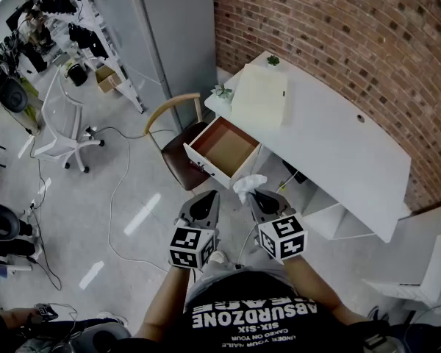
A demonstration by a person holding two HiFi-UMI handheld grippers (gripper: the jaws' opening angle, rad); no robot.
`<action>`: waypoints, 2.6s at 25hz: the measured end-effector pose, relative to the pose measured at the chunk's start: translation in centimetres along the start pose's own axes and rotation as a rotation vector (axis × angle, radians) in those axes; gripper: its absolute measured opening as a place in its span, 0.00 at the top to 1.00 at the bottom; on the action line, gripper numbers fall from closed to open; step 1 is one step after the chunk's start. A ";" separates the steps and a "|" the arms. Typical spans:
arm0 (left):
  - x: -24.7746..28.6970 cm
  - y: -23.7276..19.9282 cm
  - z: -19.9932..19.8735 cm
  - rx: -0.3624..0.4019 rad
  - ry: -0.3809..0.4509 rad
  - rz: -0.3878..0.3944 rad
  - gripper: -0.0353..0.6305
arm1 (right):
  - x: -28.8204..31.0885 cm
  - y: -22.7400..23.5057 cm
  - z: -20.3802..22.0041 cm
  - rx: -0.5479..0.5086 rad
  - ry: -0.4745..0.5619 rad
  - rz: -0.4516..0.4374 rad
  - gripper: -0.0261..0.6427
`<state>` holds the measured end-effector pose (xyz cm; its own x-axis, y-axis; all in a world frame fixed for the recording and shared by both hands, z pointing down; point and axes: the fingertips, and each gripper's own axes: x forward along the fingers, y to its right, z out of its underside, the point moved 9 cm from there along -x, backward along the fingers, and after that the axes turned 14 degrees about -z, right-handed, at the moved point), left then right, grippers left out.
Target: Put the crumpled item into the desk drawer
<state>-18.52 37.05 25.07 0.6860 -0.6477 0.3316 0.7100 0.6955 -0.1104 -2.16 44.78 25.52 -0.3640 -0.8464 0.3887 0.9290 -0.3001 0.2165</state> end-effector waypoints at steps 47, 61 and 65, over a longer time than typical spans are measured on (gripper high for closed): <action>21.0 -8.9 -4.1 -0.080 -0.110 -0.099 0.94 | 17.8 18.6 -9.4 0.030 -0.045 -0.093 0.94; 23.4 -9.2 -2.6 -0.150 -0.150 -0.241 0.94 | 22.0 22.4 -9.0 0.006 -0.123 -0.218 0.94; 23.4 -9.7 -2.0 -0.165 -0.180 -0.270 0.94 | 22.9 23.2 -8.4 0.022 -0.145 -0.231 0.94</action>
<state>-9.00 14.51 32.03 0.4418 -0.7256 0.5275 0.8879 0.4378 -0.1414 11.62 14.81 31.93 -0.5731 -0.6845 0.4507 0.8193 -0.4669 0.3327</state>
